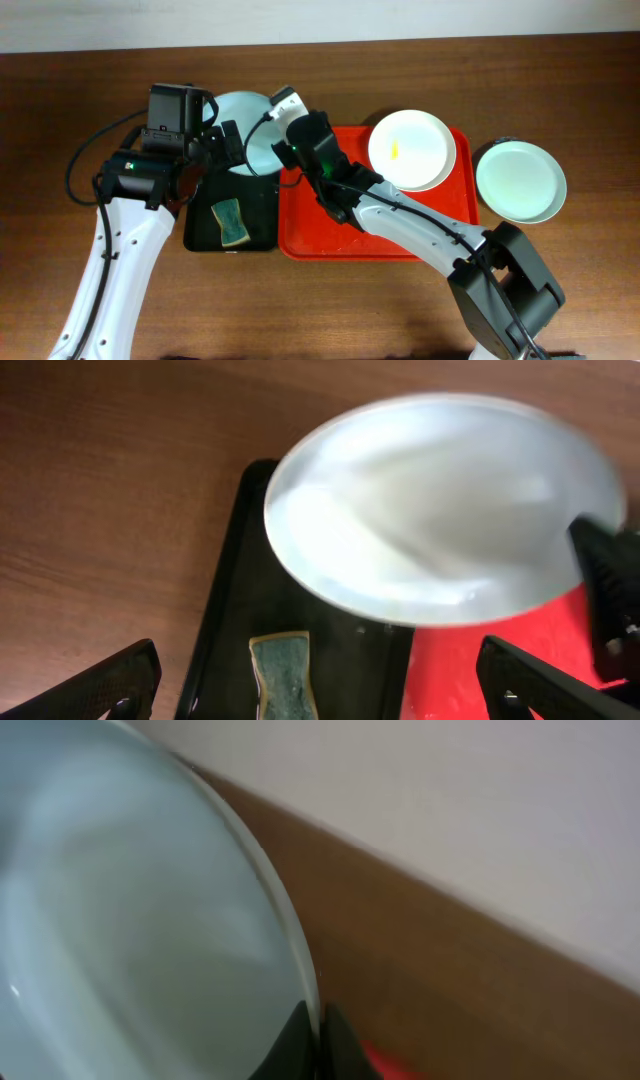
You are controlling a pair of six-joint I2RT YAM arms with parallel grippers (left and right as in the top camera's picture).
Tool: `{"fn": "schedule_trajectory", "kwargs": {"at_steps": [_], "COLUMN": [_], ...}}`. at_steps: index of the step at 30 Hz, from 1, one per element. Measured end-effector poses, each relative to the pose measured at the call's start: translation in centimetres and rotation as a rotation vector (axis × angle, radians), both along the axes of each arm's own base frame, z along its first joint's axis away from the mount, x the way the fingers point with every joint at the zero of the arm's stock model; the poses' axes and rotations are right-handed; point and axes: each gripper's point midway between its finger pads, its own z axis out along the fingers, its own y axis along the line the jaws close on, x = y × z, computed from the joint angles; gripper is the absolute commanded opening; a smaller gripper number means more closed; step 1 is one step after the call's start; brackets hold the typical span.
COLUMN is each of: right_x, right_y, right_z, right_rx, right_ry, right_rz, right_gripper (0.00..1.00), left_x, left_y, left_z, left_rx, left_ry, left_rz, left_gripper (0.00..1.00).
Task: Clean dirty plates on tray and stack at the side
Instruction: 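Swing the plate right and stack it on the pale green plate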
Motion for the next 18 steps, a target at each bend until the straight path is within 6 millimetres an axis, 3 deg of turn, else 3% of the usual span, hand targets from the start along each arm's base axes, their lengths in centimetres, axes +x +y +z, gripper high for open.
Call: {"fn": "schedule_trajectory", "kwargs": {"at_steps": [6, 12, 18], "right_x": [-1.1, 0.4, 1.1], "right_y": [-1.5, -4.0, -12.9], "right_z": [-3.1, -1.5, 2.6], "right_rx": [0.113, 0.305, 0.442], "right_ry": [0.2, 0.291, 0.389], "right_rz": [-0.129, -0.155, -0.219], "right_gripper": [0.04, 0.04, 0.04], "left_x": [0.0, 0.0, 0.0], "left_y": [0.0, 0.0, 0.0], "left_z": [0.0, 0.0, 0.0], "left_rx": [0.0, 0.0, 0.0], "left_ry": [0.0, 0.0, 0.0], "left_rz": [0.0, 0.0, 0.0], "left_gripper": [0.99, 0.99, 0.99]}}
